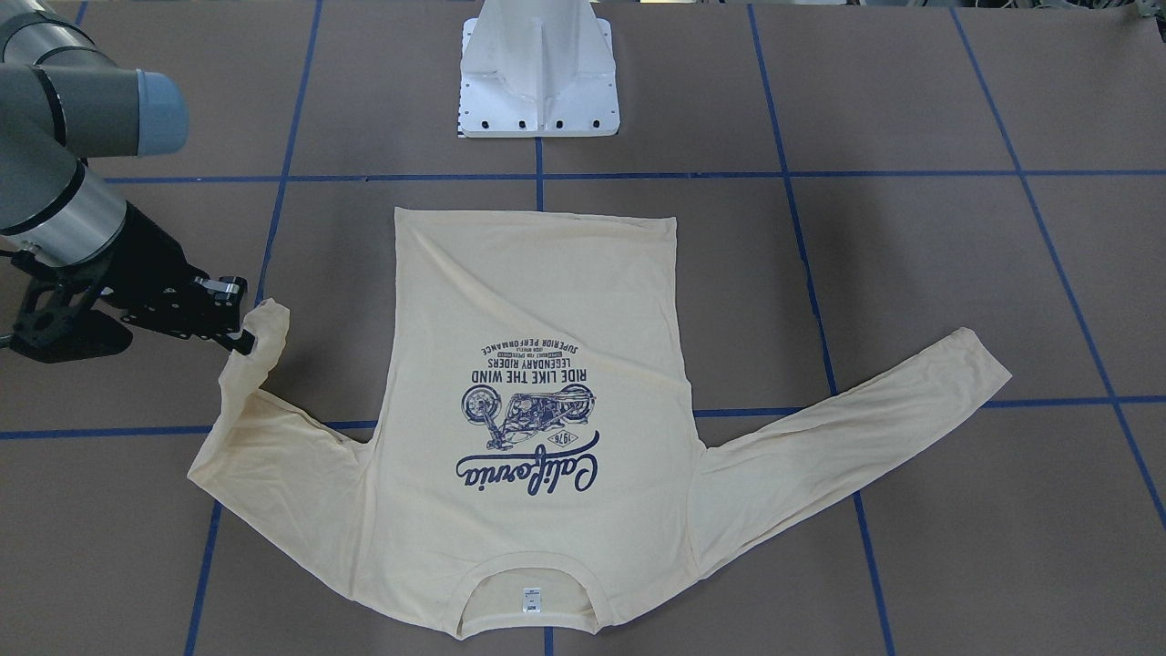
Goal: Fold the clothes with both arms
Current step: 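Grasp the sleeve cuff with the right gripper and carry it across the chest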
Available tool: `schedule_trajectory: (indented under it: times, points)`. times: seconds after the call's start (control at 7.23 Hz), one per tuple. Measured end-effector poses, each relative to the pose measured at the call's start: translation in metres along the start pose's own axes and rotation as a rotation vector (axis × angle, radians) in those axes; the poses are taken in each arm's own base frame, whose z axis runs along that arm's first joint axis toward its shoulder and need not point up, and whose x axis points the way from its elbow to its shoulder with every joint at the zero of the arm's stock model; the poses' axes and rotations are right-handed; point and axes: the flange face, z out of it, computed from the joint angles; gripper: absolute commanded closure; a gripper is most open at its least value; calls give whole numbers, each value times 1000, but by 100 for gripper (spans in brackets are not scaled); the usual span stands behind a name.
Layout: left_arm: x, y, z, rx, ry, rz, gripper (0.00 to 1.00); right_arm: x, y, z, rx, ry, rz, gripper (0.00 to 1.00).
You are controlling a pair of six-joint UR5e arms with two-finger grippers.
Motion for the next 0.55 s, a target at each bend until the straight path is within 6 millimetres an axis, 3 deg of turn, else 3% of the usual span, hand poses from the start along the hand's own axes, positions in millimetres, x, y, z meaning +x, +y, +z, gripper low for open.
schedule_trajectory:
  times: [0.55]
  points:
    - [-8, 4, 6, -14, -5, -13, 1, -85, -16, -29, 29, -98, -62, 100]
